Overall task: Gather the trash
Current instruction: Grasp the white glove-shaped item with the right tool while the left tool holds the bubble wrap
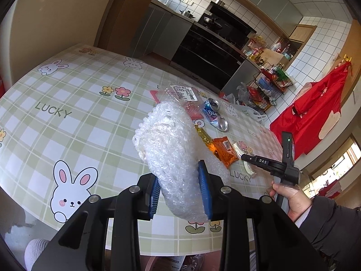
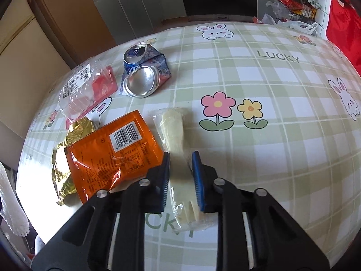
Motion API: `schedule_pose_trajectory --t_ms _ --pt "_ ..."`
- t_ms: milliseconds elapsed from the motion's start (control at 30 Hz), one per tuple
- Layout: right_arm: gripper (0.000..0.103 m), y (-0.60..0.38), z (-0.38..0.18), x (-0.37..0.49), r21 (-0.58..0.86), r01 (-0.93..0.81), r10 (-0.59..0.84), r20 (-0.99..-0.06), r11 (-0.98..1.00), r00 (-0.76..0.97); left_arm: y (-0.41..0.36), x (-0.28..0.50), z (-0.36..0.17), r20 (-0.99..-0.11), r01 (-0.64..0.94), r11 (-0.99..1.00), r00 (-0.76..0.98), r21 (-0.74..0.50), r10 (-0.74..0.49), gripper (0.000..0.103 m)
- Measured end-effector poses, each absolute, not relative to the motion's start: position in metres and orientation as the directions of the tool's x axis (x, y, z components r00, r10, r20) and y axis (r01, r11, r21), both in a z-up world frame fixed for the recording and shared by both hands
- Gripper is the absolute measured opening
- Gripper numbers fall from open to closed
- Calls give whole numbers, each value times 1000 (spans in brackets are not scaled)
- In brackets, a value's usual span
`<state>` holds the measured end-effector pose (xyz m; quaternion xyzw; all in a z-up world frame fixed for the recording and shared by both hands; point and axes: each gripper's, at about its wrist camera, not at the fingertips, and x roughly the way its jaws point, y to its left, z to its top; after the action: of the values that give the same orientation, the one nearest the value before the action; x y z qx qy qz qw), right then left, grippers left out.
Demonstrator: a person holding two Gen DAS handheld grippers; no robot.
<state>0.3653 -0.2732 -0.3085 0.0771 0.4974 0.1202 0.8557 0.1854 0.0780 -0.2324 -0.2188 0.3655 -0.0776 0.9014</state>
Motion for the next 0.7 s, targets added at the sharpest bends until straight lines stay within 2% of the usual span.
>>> schedule_pose_trajectory --t_ms 400,700 --pt "23 -297 -268 302 433 -108 413 -709 895 572 71 180 -224 -594 30 878 726 -478 -348 31" --pt "23 -297 -229 238 459 -165 450 -626 873 637 69 169 -216 -574 55 876 735 -478 -360 31"
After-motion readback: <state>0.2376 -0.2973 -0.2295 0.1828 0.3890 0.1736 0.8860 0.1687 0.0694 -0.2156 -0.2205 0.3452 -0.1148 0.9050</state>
